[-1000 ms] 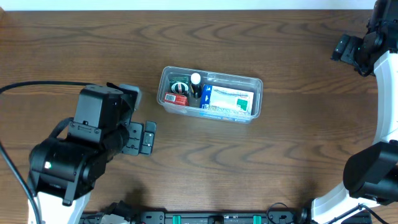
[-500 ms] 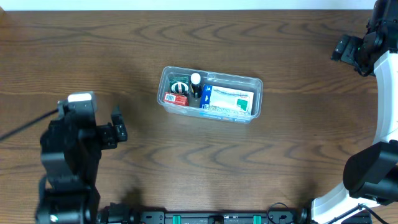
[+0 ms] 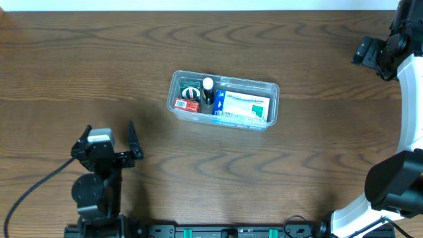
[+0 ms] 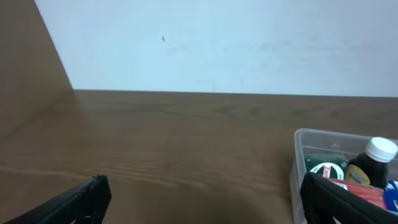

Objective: Pack container

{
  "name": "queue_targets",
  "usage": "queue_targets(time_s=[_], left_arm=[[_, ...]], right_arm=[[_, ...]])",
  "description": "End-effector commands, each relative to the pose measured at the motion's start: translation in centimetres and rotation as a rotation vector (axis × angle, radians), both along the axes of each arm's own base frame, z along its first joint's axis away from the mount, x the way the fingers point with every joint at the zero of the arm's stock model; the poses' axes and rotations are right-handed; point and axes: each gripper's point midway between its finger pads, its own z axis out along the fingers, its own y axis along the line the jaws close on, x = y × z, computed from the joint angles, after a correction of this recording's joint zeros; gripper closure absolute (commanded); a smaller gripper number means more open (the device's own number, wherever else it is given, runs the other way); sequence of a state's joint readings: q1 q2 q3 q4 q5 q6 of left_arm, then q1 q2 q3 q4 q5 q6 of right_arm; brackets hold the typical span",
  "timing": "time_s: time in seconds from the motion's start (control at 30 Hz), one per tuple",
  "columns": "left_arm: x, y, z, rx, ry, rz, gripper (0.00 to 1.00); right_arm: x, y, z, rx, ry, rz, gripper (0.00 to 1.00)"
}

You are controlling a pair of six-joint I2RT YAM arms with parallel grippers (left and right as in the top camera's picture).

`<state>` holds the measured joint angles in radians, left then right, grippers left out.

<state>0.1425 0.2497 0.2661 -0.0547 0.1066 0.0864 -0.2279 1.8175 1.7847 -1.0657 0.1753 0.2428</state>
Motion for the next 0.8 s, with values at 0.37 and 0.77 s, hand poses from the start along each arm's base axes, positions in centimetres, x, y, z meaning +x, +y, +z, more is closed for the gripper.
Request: queue_targets(time_s=[0.37, 0.77], left_arm=[[-0.3, -0.7, -4.8, 0.005, -0.024, -0.038, 0.02], [-0.8, -0.1, -7.3, 0.013, 0.02, -0.006, 0.02]], right_arm=[[-0.1, -0.2, -0.2, -0.006, 0.01, 0.005, 0.01], [-0.1, -0.2, -0.2, -0.006, 0.01, 0.005, 0.01]])
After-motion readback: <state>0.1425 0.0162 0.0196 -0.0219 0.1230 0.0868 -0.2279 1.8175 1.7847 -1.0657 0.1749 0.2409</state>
